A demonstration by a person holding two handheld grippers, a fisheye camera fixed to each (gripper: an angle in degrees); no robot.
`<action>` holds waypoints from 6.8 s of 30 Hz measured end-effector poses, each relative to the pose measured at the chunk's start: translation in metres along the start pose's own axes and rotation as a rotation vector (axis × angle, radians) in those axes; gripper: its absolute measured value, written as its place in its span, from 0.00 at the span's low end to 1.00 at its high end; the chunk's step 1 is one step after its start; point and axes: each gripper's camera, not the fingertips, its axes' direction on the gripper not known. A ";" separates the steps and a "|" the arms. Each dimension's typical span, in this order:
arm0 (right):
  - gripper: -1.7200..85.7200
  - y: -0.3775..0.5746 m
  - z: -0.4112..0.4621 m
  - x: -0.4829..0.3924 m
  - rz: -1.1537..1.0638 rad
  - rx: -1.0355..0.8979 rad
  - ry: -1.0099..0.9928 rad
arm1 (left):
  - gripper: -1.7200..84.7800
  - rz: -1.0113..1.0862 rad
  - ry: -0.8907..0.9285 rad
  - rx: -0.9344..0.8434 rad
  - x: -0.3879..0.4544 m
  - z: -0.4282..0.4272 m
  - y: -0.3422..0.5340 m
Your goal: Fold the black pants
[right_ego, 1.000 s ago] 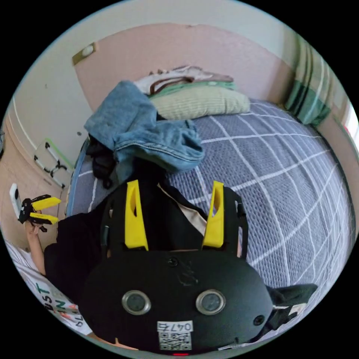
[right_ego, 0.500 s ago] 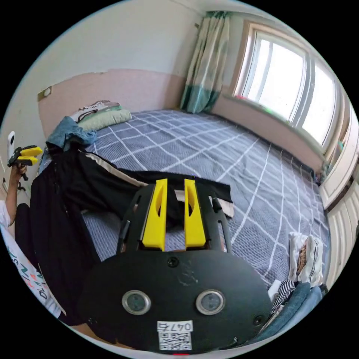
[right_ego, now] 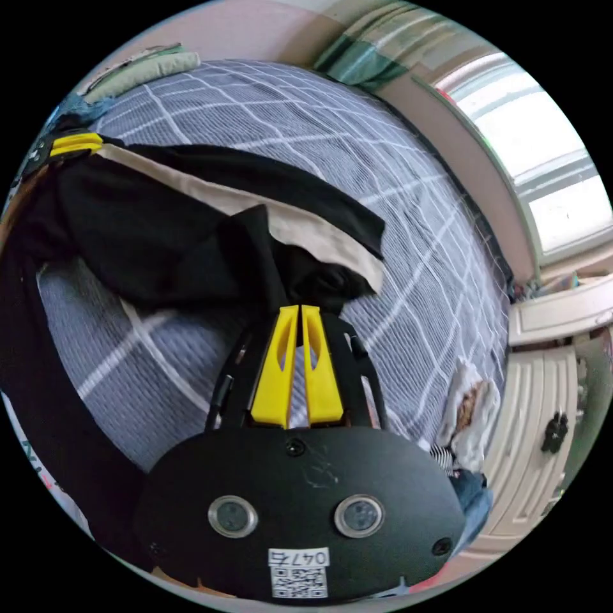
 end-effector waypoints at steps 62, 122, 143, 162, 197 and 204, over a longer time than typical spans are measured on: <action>0.15 0.028 -0.036 -0.041 -0.449 0.532 -0.408 | 0.01 0.806 0.095 0.412 0.244 -0.084 -0.167; 0.04 -0.075 -0.013 -0.118 -0.688 0.333 -0.256 | 0.02 0.346 0.203 0.234 0.135 0.042 -0.109; 0.02 -0.040 -0.052 -0.162 -0.829 0.357 -0.084 | 0.02 0.330 0.225 0.239 0.114 0.036 -0.096; 0.02 -0.019 -0.096 -0.180 -0.931 0.373 -0.145 | 0.02 0.333 0.237 0.240 0.101 0.013 -0.080; 0.02 0.265 -0.336 -0.091 -0.524 0.525 -0.312 | 0.02 0.482 0.418 0.506 0.081 -0.237 -0.010; 0.02 0.303 -0.339 -0.133 -0.568 0.479 -0.457 | 0.01 0.544 0.520 0.425 0.084 -0.242 0.030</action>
